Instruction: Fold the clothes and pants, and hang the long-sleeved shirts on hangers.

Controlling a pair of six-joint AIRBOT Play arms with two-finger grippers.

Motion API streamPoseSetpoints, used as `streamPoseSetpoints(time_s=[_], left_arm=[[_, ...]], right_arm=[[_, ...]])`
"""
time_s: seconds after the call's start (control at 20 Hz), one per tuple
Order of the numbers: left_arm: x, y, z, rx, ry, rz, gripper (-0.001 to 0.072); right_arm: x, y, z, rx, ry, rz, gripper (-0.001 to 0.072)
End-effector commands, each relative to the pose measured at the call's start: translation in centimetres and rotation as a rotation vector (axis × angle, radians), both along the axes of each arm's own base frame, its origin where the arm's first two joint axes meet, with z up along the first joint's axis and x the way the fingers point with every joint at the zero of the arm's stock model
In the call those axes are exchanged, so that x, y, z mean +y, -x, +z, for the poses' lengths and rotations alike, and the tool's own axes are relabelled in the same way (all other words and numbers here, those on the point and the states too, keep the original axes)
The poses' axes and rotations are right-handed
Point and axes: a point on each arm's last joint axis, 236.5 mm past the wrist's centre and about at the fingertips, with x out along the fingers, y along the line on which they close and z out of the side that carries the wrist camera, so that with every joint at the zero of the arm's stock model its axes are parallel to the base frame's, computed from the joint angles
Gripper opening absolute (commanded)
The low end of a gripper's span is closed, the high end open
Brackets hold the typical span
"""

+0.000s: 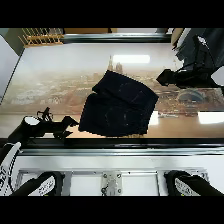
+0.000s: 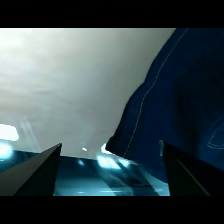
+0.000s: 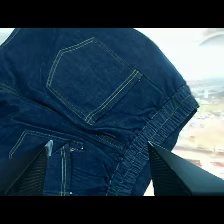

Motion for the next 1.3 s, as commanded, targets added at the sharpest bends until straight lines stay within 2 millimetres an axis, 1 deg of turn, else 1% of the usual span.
streamPoseSetpoints(time_s=[0.0, 0.1, 0.2, 0.25, 0.3, 0.45, 0.5, 0.55, 0.6, 0.65, 0.75, 0.8, 0.85, 0.9, 0.95, 1.05, 1.15, 1.25], left_arm=[[-2.7, 0.0, -1.1, 0.020, 0.093, 0.037, 0.0668], [-3.9, -1.0, -1.3, 0.012, 0.082, -0.009, 0.0668], [-4.7, -2.2, -1.5, -0.003, 0.062, -0.043, 0.0667], [-5.1, -2.7, -1.6, -0.004, 0.056, -0.052, 0.0615], [-5.3, -3.0, -1.6, -0.008, 0.053, -0.062, 0.0405], [-6.1, -3.5, -1.6, -0.029, 0.041, -0.087, 0.0004], [-6.2, -3.5, -1.3, -0.040, 0.038, -0.096, 0.0007], [-5.9, -3.4, -1.1, -0.056, 0.022, -0.115, 0.0007], [-5.5, -3.3, -0.8, -0.077, -0.009, -0.143, 0.0007], [-5.0, -3.1, -0.5, -0.097, -0.043, -0.179, 0.0007], [-4.3, -2.5, 0.3, -0.125, -0.090, -0.239, 0.0007], [-4.2, -2.3, 0.7, -0.134, -0.098, -0.254, 0.0007], [-4.1, -2.3, 1.1, -0.149, -0.106, -0.262, 0.0007], [-4.1, -2.5, 1.6, -0.163, -0.107, -0.260, 0.0007], [-4.1, -2.6, 1.8, -0.173, -0.108, -0.259, 0.0007], [-4.1, -2.6, 2.0, -0.178, -0.109, -0.258, 0.0007], [-4.1, -2.6, 1.9, -0.176, -0.109, -0.258, 0.0007], [-4.1, -2.6, 1.9, -0.176, -0.109, -0.257, 0.0007]], right_arm=[[0.3, 0.3, 0.0, 0.011, -0.012, 0.007, 0.0648], [0.3, 0.6, -0.2, 0.023, -0.010, 0.011, 0.0648], [0.2, 1.2, -0.7, 0.057, -0.002, 0.020, 0.0647], [0.1, 1.6, -1.1, 0.076, 0.010, 0.024, 0.0648], [-0.2, 1.9, -1.4, 0.092, 0.028, 0.025, 0.0647], [-0.4, 3.3, -2.7, 0.143, 0.039, 0.034, 0.0648], [-0.6, 4.2, -3.6, 0.171, 0.042, 0.025, 0.0647], [-0.9, 5.4, -5.1, 0.219, 0.042, -0.002, 0.0648], [-1.4, 6.9, -7.2, 0.282, 0.033, -0.048, 0.0648], [-1.9, 8.7, -9.6, 0.360, 0.016, -0.120, 0.0648], [-2.2, 12.9, -15.4, 0.543, -0.043, -0.274, 0.0648], [-2.0, 14.5, -18.0, 0.609, -0.078, -0.340, 0.0648], [-1.3, 15.7, -20.2, 0.659, -0.127, -0.385, 0.0648], [-0.3, 16.4, -22.3, 0.682, -0.192, -0.416, 0.0648], [0.8, 16.6, -23.7, 0.683, -0.274, -0.455, 0.0648], [2.3, 15.7, -25.3, 0.618, -0.388, -0.491, 0.0648], [3.4, 14.9, -26.0, 0.556, -0.428, -0.501, 0.0648], [4.6, 14.3, -26.4, 0.516, -0.413, -0.467, 0.0648]])
